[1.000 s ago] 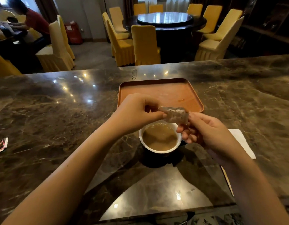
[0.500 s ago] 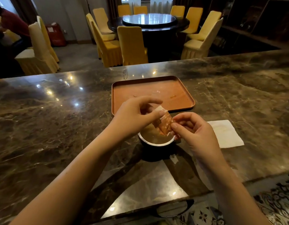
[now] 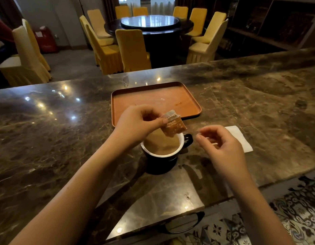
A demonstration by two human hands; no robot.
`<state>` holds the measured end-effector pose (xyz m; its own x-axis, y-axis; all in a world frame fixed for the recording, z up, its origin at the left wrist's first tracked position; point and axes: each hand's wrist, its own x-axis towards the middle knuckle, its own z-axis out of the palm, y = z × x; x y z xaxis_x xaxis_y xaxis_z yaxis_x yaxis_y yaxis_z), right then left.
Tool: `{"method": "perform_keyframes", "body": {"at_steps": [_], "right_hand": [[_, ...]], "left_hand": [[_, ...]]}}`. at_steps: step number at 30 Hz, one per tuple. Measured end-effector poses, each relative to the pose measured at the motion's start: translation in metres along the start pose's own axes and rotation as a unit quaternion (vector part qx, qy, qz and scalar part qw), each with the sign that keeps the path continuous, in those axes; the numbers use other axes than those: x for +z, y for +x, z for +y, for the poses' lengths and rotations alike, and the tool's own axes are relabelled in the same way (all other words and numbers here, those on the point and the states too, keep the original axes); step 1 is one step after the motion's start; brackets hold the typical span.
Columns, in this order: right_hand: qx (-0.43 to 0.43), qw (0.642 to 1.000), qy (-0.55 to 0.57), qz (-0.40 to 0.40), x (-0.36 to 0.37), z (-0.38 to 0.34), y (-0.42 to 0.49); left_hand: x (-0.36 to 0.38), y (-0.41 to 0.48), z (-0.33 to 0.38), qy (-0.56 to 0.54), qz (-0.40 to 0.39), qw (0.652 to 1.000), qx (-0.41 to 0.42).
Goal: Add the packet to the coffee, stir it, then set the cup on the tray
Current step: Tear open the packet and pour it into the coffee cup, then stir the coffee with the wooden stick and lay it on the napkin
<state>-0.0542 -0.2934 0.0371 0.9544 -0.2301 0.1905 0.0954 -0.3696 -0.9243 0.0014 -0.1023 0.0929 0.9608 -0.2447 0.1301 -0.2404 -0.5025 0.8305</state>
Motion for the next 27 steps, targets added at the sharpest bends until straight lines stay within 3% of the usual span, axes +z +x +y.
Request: {"method": "perform_keyframes", "body": {"at_steps": [3, 8, 20, 27], "right_hand": [[-0.003, 0.983, -0.185, 0.02, -0.028, 0.02, -0.012], [0.083, 0.942, -0.323, -0.024, -0.053, 0.039, -0.039], [0.113, 0.909, -0.402, 0.006, -0.044, 0.038, -0.042], [0.058, 0.929, -0.355, 0.08, -0.043, 0.035, -0.05]], "left_hand": [[-0.004, 0.002, -0.001, -0.019, 0.005, 1.0, 0.001], [-0.008, 0.005, -0.003, -0.042, 0.018, 0.999, -0.004], [-0.015, 0.005, -0.012, -0.06, 0.041, 0.997, 0.002], [-0.034, -0.002, -0.032, -0.064, 0.084, 0.994, -0.035]]}}
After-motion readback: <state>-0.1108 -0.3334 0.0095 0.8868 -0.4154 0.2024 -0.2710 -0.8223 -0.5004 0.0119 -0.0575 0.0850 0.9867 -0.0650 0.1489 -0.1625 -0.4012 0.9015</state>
